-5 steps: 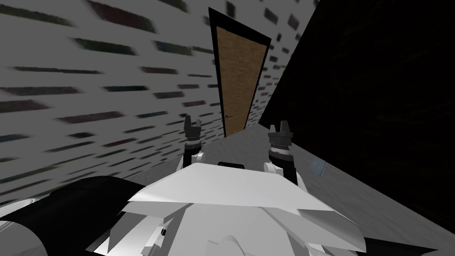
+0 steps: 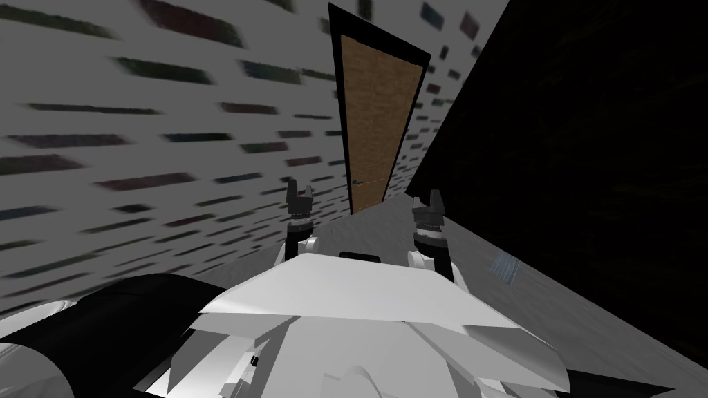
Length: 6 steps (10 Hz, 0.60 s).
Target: Pull the door open
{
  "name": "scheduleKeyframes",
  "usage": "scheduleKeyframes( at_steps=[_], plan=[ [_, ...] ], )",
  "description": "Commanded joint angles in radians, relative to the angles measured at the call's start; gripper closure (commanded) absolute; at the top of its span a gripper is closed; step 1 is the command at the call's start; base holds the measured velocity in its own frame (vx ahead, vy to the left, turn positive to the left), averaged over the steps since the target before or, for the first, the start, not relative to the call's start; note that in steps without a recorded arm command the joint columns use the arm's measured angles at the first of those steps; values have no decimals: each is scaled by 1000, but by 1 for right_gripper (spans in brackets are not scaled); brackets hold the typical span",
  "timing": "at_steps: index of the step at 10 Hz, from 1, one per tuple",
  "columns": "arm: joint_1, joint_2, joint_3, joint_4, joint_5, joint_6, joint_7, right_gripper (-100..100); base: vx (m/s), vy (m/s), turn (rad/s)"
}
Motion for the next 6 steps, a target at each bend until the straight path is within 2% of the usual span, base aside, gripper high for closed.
scheduleKeyframes(
  at_steps=[1,6],
  plan=[
    [-18,-7,-2,42,-4,-14,-4,-100,76,11,60],
    [-70,-27,3,174,-13,-47,-15,-100,77,4,78]
  ],
)
